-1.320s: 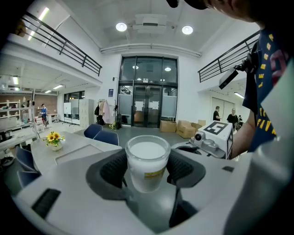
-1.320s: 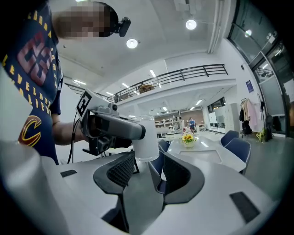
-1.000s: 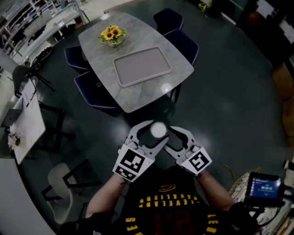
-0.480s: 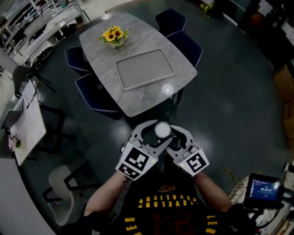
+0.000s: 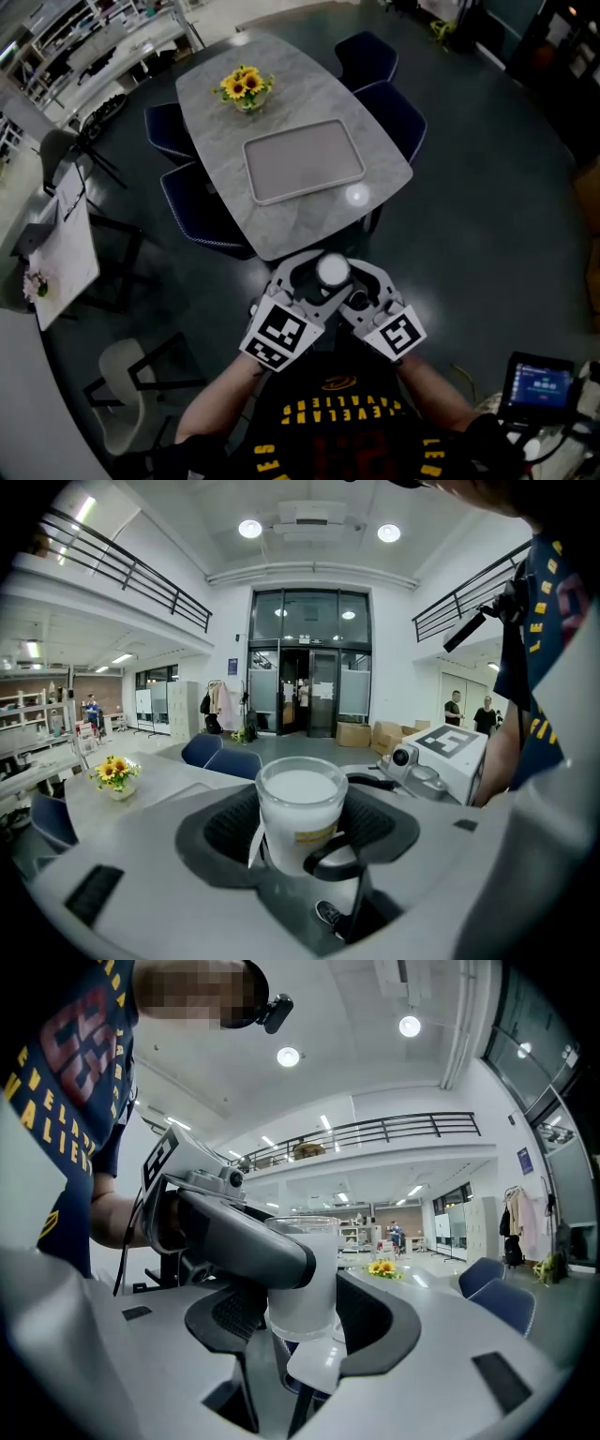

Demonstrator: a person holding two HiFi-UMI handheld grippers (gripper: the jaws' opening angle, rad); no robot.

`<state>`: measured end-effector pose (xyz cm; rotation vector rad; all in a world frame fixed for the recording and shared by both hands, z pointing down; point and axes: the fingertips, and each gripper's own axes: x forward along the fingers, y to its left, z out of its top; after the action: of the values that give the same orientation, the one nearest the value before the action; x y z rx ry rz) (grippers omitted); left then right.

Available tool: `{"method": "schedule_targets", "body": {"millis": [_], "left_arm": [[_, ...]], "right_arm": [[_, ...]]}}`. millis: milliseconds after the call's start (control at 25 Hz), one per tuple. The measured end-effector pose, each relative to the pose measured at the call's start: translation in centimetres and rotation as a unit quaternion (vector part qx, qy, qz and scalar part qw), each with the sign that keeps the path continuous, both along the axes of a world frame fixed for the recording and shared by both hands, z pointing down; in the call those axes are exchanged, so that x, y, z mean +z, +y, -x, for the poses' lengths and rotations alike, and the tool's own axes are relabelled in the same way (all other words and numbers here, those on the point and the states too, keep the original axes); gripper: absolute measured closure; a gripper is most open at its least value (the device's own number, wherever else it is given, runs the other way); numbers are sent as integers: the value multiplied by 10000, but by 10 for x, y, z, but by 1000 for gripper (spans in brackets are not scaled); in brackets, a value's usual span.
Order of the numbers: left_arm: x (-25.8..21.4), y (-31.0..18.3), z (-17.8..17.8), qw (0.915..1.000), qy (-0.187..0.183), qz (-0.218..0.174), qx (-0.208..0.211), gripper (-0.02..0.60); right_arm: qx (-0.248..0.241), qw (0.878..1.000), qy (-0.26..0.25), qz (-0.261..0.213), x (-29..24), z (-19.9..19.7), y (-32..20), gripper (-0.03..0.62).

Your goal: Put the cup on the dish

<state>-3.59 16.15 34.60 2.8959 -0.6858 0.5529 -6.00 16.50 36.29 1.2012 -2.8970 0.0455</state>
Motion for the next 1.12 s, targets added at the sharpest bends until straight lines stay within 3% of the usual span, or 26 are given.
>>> {"method": "schedule_targets", "body": {"millis": [560,1120], "left_arm": [[-3,-90,-69,9981,68,-71,-610,314],[-1,-140,-98,9920,-83,-190,-1247,314]], "right_arm": [[-640,9979,14,-63,-3,-70,-88,361],[-1219,9922,105,-223,0,-100,-135,361]]}}
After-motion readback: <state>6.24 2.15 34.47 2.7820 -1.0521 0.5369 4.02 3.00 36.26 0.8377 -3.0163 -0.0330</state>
